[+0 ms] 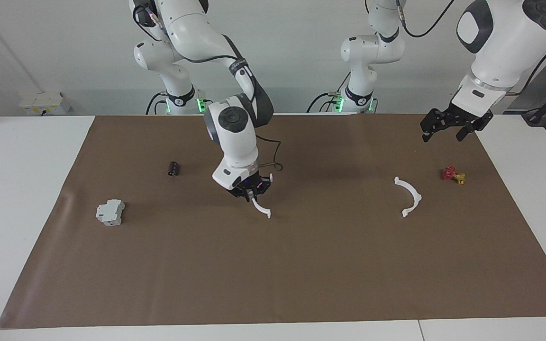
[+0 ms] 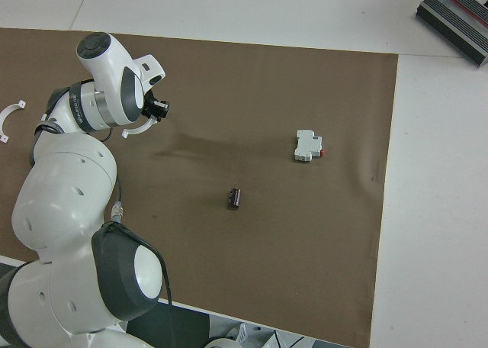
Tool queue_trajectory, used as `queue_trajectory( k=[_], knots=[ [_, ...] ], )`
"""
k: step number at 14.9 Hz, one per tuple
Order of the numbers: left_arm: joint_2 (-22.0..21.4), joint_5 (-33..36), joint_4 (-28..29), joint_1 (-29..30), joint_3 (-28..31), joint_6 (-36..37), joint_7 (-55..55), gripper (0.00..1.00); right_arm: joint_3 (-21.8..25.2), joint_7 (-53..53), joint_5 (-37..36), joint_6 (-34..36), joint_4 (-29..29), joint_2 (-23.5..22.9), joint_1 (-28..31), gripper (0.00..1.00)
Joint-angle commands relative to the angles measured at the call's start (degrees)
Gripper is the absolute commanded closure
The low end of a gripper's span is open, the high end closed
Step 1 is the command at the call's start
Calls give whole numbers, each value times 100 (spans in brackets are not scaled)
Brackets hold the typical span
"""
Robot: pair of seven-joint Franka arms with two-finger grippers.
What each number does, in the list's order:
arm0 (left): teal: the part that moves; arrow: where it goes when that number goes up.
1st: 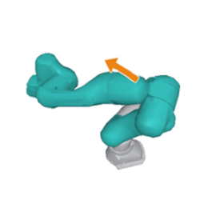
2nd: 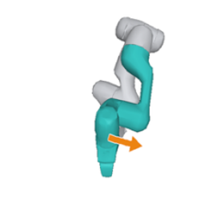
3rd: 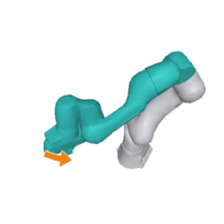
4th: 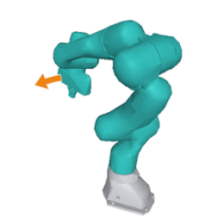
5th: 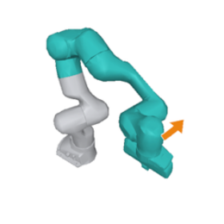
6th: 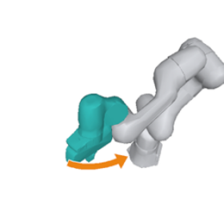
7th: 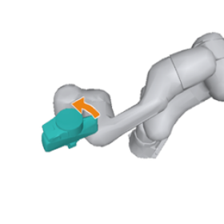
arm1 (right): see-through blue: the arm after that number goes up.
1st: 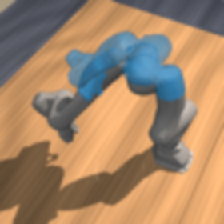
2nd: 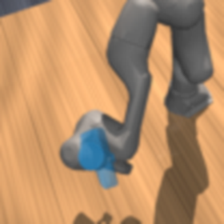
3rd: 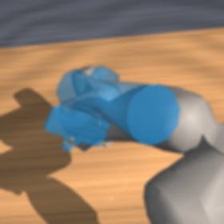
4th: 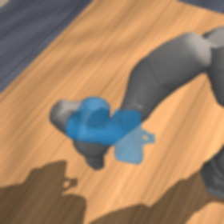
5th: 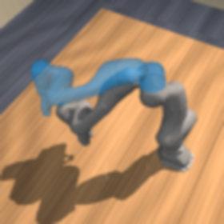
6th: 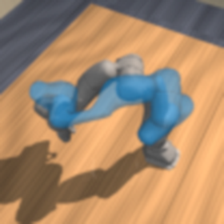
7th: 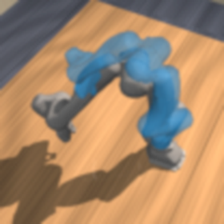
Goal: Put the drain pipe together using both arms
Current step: 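Grasp the half-ring and carry it toward the table center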
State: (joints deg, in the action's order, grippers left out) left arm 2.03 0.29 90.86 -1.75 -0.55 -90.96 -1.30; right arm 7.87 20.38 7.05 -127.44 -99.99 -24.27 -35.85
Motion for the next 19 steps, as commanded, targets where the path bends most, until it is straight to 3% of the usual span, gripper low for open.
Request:
queue_trajectory(
  k=[1,4,19],
  knots=[
    [-133,-82,143,-28,37,-106,-46,0,13,71,-125,-201,-38,-147,-96,100],
    [-133,-82,152,-28,46,-115,-46,0,13,80,-554,-368,-257,-166,-167,100],
    [-159,-82,205,-28,46,-141,-46,0,13,247,-600,-676,-451,-183,-229,100]
  ],
)
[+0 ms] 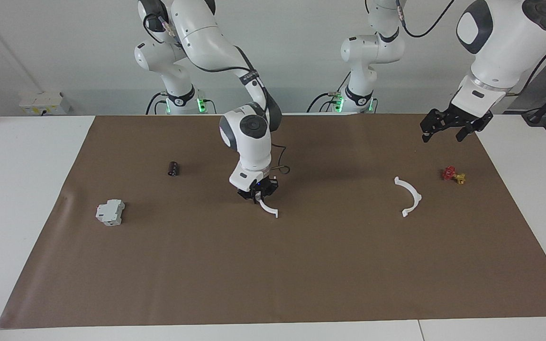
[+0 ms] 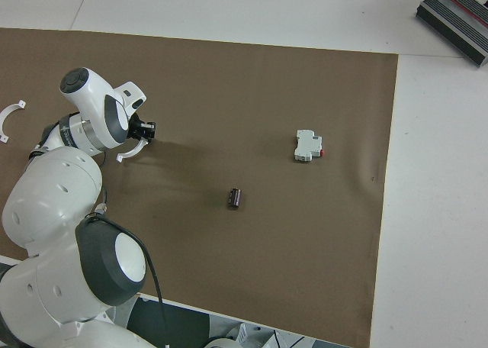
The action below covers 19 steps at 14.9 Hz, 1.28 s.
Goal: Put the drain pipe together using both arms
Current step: 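Grasp the half-ring and carry it toward the table center, then release the half-ring and withdraw the right gripper to rest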
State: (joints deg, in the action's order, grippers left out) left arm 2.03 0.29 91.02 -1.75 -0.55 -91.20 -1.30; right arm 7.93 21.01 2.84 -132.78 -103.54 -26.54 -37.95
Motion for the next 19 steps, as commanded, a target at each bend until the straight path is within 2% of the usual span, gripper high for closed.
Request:
queue_trajectory(
  k=[1,2,3,4,7,11,19],
  knots=[
    [-159,-82,188,-27,46,-117,-46,0,-2,202,-179,-143,-96,44,-20,100],
    [-159,-82,188,-27,46,-126,-46,0,7,193,-179,-160,-96,44,-20,100],
    [-159,-82,188,-27,37,-135,-46,0,-2,193,-179,-160,-105,44,-20,90],
    [-159,-82,188,-27,37,-143,-46,0,-2,219,-179,-160,-122,53,-20,1],
    [-159,-82,188,-27,46,-135,-46,0,7,281,-162,-55,-34,149,-81,0],
    [-159,-82,188,-27,37,-143,-46,0,68,439,-144,296,79,675,76,0],
    [-168,-82,223,-19,46,-152,-46,0,86,246,-179,1447,220,1958,1534,0]
  ],
)
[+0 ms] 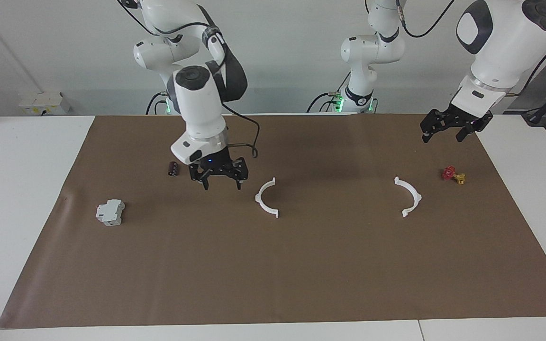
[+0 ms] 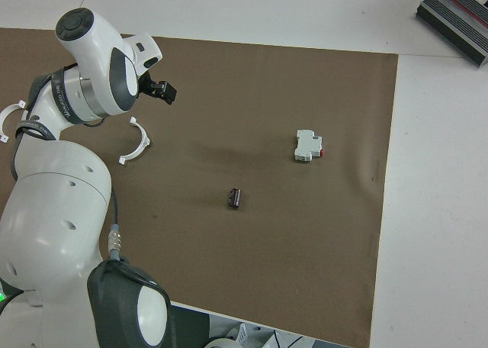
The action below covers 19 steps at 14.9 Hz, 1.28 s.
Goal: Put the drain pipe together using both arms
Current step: 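Release the half-ring and withdraw the right gripper to rest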
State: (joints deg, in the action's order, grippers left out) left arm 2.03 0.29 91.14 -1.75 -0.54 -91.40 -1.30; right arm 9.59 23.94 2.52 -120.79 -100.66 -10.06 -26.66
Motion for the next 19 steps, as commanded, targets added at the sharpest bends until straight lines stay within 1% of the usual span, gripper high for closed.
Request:
queue_trajectory(
  k=[1,3,5,7,9,10,12,16,17,19],
  knots=[
    [-167,-82,212,-19,45,-133,-46,0,-71,-282,-155,432,-51,433,590,0],
    [-167,-82,212,-19,45,-124,-46,0,-71,-905,-191,914,63,644,1003,0],
    [-167,-82,212,-10,45,-124,-46,0,-71,-1276,-199,1398,195,785,1259,0],
    [-167,-82,212,-19,45,-132,-28,0,-62,-1557,-383,1951,440,795,1514,0],
    [-167,-82,212,-19,45,-133,-28,0,-45,-1996,-620,2392,634,786,1585,0],
    [-167,-82,212,-19,45,-124,-37,0,-19,-2216,-621,2446,618,803,1672,0],
    [-167,-82,212,-19,45,-124,-37,0,8,-2489,-481,2446,503,865,2076,0],
    [-167,-82,238,-19,45,-141,-28,0,8,-2499,-472,2358,494,856,2069,0],
    [-220,-82,368,-10,45,-254,-28,0,-44,-2490,-585,2428,520,882,2043,0],
    [-509,-82,1052,43,45,-894,-28,0,-80,-2508,-769,2717,704,961,2025,0]
  ],
)
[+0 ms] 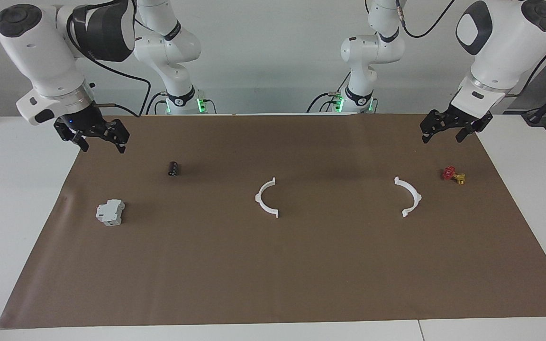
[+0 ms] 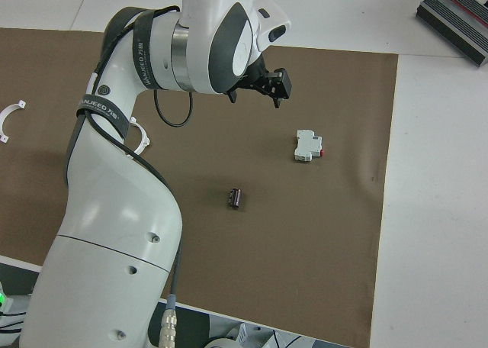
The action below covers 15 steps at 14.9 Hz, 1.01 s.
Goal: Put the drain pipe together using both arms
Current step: 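Reach the left gripper to the other white half-ring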
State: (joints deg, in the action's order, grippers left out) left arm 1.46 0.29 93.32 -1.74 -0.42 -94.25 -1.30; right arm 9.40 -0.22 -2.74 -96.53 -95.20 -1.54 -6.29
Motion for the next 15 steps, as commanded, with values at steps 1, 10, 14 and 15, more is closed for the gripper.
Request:
queue_trajectory(
  k=[1,10,14,15],
  knots=[
    [-575,-82,1115,51,33,-847,-28,0,-69,-101,-306,388,247,136,-82,0],
    [-999,-82,2595,526,86,-2256,-28,0,-148,-171,-289,477,195,373,110,0],
    [-911,-82,2612,491,77,-2405,224,0,-298,-101,-262,679,212,452,137,0],
    [-806,-82,2760,456,77,-2510,601,0,-307,-66,-210,792,264,444,128,0]
  ],
)
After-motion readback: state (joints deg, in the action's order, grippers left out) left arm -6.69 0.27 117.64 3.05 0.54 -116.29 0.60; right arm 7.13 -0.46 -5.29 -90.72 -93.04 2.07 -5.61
